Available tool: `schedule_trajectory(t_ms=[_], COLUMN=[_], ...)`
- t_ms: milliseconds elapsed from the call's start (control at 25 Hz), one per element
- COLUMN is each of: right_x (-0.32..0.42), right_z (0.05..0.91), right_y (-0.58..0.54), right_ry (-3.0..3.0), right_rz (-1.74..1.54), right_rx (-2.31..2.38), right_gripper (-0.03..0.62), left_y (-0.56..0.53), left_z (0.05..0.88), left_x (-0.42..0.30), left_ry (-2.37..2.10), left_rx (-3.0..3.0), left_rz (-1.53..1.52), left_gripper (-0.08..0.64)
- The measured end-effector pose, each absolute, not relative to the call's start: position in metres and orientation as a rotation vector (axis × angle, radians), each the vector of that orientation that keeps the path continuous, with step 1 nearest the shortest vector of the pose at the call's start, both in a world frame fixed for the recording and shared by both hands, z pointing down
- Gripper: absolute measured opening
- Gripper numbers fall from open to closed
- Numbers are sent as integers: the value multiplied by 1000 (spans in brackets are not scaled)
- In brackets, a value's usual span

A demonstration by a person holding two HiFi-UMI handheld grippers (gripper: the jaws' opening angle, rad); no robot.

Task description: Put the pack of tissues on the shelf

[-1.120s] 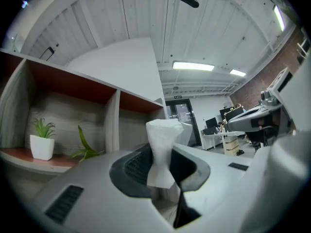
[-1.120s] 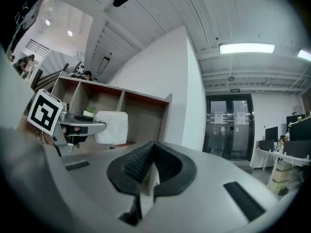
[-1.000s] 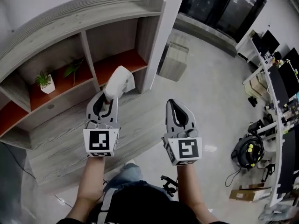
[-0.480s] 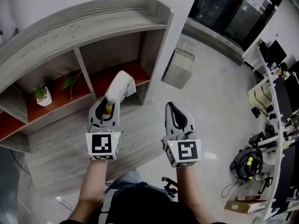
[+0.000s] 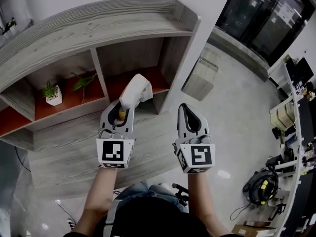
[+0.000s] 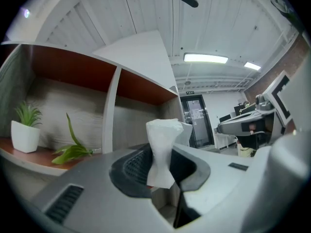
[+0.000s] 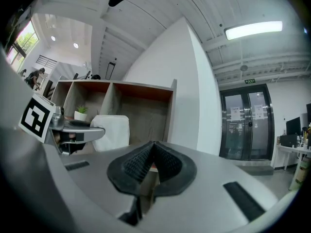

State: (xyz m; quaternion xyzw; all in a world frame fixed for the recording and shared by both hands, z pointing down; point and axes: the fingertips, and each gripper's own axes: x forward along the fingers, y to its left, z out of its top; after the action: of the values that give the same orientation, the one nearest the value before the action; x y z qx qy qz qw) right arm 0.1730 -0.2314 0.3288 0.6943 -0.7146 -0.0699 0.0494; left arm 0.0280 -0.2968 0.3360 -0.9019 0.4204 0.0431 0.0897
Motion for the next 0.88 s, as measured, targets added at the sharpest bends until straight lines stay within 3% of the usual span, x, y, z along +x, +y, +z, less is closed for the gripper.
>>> schedule_trajectory(t_ms=[440,880], right_x=[171,182], right_z=[317,306], right_y=[-255,-278], right_ry=[-2423,-2598], right_rz=[-230,-249], right_rx=[1925,1734], right_gripper=[15,15], left_y=[-291,-295], left_z=[330,328], left_x=[23,35], left_ry=[1492,1744], left_rx=[-2609,-2672], left_rz=[150,409], left_gripper=[92,92])
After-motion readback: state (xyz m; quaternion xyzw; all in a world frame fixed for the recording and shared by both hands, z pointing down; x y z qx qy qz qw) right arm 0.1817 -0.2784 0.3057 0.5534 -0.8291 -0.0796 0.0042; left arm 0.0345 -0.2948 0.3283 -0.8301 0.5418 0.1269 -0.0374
